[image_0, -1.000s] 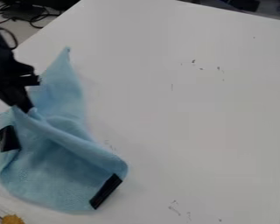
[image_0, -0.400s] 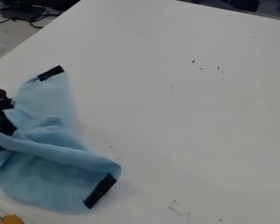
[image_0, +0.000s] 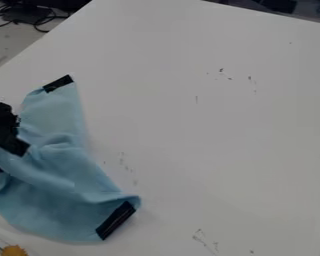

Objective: Fold the cloth from top right to bottom left

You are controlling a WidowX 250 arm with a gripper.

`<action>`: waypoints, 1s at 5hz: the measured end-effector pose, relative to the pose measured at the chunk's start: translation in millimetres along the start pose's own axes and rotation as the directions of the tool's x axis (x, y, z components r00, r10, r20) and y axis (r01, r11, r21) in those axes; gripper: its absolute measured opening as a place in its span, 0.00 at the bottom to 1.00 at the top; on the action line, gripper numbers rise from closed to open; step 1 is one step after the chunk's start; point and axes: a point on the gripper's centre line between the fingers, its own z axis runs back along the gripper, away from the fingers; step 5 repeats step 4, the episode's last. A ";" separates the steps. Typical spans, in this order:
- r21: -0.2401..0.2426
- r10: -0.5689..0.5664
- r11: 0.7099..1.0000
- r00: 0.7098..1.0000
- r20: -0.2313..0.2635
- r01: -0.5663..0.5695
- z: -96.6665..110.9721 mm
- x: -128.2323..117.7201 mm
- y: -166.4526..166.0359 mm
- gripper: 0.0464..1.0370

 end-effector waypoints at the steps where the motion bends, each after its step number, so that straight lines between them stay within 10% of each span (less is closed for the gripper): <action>1: 0.057 -0.057 0.997 0.998 -0.034 0.059 13.1 2.5 1.1 0.98; 5: 0.095 -0.274 0.956 0.960 -0.062 0.279 46.7 18.8 -17.7 0.96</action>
